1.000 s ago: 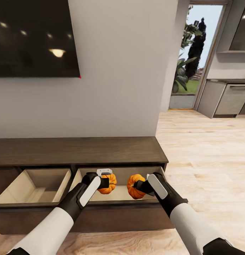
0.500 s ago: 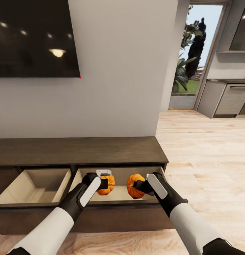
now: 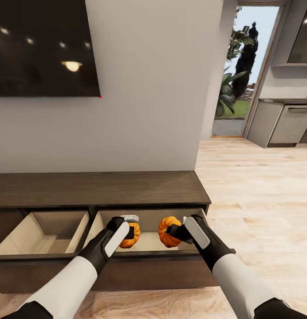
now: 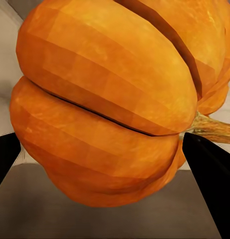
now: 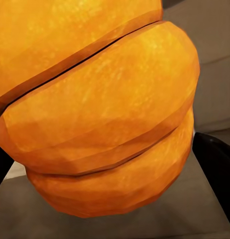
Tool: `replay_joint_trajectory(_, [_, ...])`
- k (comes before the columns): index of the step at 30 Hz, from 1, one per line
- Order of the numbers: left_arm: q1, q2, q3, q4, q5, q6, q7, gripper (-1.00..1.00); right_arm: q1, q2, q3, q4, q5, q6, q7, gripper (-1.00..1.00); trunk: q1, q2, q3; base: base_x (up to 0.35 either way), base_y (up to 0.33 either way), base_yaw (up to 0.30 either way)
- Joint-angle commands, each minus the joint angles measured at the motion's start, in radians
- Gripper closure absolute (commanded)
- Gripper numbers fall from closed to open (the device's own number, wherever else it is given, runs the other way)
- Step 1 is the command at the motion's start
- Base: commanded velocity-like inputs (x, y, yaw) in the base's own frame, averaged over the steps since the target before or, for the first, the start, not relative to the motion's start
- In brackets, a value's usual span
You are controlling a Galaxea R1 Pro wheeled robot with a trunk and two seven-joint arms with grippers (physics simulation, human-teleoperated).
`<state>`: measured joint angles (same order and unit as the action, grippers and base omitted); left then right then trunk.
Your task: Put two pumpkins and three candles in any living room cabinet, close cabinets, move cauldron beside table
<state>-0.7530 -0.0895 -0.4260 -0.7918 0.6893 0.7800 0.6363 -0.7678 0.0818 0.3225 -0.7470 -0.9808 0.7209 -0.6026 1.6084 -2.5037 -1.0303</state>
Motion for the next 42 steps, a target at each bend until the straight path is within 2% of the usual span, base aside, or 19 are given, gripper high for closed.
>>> replay_joint_trajectory(1, [-0.005, 0.000, -0.003, 0.010, 0.011, -0.003, 0.011, 1.00, -0.001, 0.000, 0.003, -0.002, -0.013, -0.002, -0.014, 1.00, 0.000, 0.000, -0.001, 0.000, 0.000, 0.000])
replay_joint_trajectory(33, [-0.012, 0.000, -0.005, 0.011, 0.007, -0.009, 0.008, 1.00, -0.001, 0.000, 0.004, -0.003, -0.013, -0.002, -0.014, 1.00, 0.000, 0.000, -0.001, 0.044, 0.000, 0.000])
replay_joint_trajectory(42, [-0.012, 0.000, -0.005, 0.012, 0.009, -0.007, 0.004, 1.00, -0.001, 0.000, 0.004, -0.002, -0.014, -0.002, -0.014, 1.00, 0.004, -0.003, -0.036, 0.000, 0.000, 0.000])
